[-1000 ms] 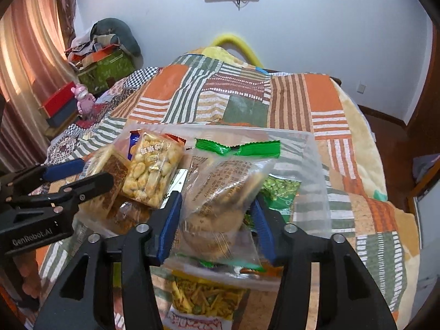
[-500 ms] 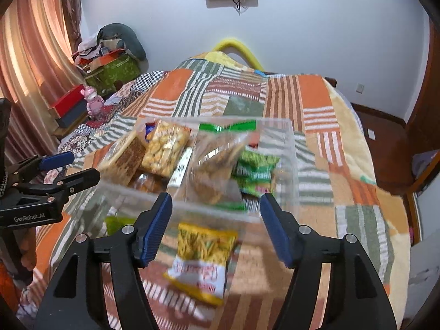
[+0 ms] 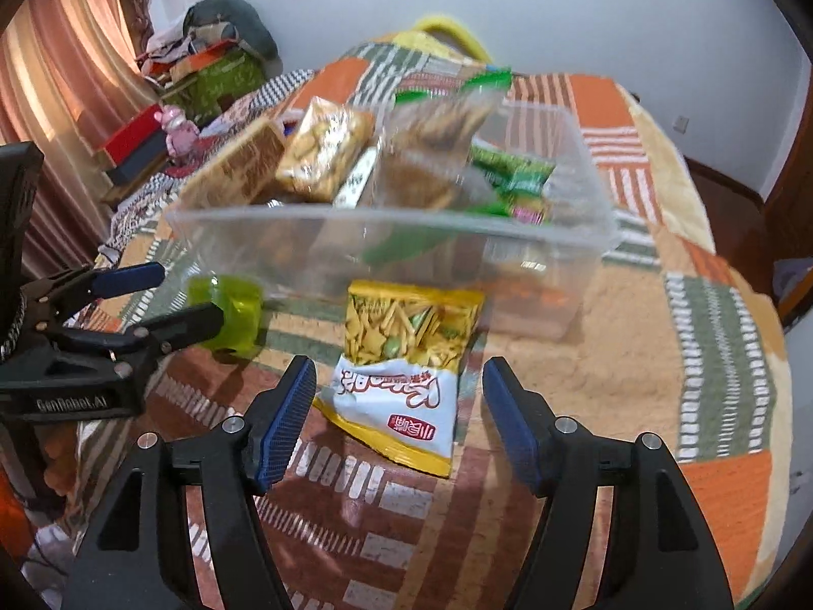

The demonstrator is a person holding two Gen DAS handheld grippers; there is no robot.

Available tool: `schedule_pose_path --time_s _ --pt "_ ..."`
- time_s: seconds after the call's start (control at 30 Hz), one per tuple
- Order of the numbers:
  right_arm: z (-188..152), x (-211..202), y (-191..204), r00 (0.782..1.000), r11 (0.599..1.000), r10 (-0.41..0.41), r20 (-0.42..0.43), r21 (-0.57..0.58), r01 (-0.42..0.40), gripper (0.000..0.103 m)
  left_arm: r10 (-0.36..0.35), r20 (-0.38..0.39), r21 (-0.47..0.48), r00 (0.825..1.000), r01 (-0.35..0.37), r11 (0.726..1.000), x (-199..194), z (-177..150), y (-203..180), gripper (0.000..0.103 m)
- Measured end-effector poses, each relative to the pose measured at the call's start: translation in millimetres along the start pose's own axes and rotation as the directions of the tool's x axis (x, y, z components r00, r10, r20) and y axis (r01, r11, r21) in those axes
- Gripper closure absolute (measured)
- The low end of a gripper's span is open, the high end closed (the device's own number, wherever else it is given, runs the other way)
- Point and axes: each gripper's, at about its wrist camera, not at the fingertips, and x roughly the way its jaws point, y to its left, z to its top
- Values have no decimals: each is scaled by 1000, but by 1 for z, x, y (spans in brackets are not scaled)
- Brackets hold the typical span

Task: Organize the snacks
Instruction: 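Grasp the green jelly cup with left tool while right tool grasps yellow snack bag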

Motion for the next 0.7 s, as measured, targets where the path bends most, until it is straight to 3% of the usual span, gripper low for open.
schedule_pose_path --time_s 0.17,0.27,0.3,0.43,0.7 --pt "7 18 -1 999 1000 21 -43 24 -20 38 -13 -12 5 1000 13 1000 14 1 -6 23" --pt "8 20 3 999 1000 8 -41 11 -8 41 -33 -31 5 999 33 999 22 0 -8 39" --pt "7 20 5 999 1000 5 -40 5 -5 47 -45 -37 3 998 45 999 23 -1 -8 44" --pt "7 19 9 999 1000 2 -40 -19 -2 55 -52 -29 27 998 52 998 20 -3 -11 45" --pt "0 1 23 1000 997 -25 10 -73 26 58 -58 3 41 998 58 997 -4 -7 -17 45"
